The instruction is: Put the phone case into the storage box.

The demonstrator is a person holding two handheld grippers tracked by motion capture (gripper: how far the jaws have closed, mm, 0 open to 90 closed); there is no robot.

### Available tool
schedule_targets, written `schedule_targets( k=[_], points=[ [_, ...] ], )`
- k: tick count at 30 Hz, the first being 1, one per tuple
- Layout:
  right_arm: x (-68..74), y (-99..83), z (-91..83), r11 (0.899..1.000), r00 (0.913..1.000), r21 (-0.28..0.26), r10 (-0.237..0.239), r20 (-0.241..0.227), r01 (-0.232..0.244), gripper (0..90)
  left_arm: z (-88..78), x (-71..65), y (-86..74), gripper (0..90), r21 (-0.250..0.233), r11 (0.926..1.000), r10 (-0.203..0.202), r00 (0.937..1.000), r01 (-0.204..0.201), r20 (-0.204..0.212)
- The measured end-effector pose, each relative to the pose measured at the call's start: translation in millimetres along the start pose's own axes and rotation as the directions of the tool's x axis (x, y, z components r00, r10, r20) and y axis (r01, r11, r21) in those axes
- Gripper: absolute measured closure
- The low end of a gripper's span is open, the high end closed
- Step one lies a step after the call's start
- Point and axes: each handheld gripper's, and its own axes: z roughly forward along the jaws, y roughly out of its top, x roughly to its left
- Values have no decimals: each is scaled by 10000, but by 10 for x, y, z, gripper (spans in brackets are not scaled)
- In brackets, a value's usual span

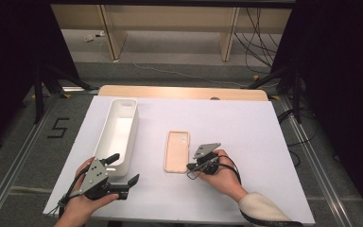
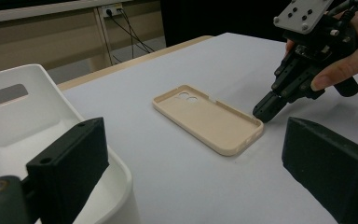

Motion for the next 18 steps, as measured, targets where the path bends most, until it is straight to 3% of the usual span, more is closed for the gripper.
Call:
schedule_targets(
  k=[8,11,13,18],
  points=[
    [-10,-3,-12,9998,10000,178,50,-32,-49,900,0,-1,-1,65,11,10000,7,10000,-7,12],
    [-20,-9,-7,9999,10000,-83,-61,53,62,900,0,-2,-2,65,16,10000,18,10000,-19,24],
    [-28,-11,-37,9999,9999,-112,127,98,-126,893,-1,-2,-1,65,19,10000,29,10000,-29,35],
    [-84,-42,-143,9968,9994,-741,302,142,-291,759,10,0,6,65,34,10000,27,10000,-27,76]
  ],
)
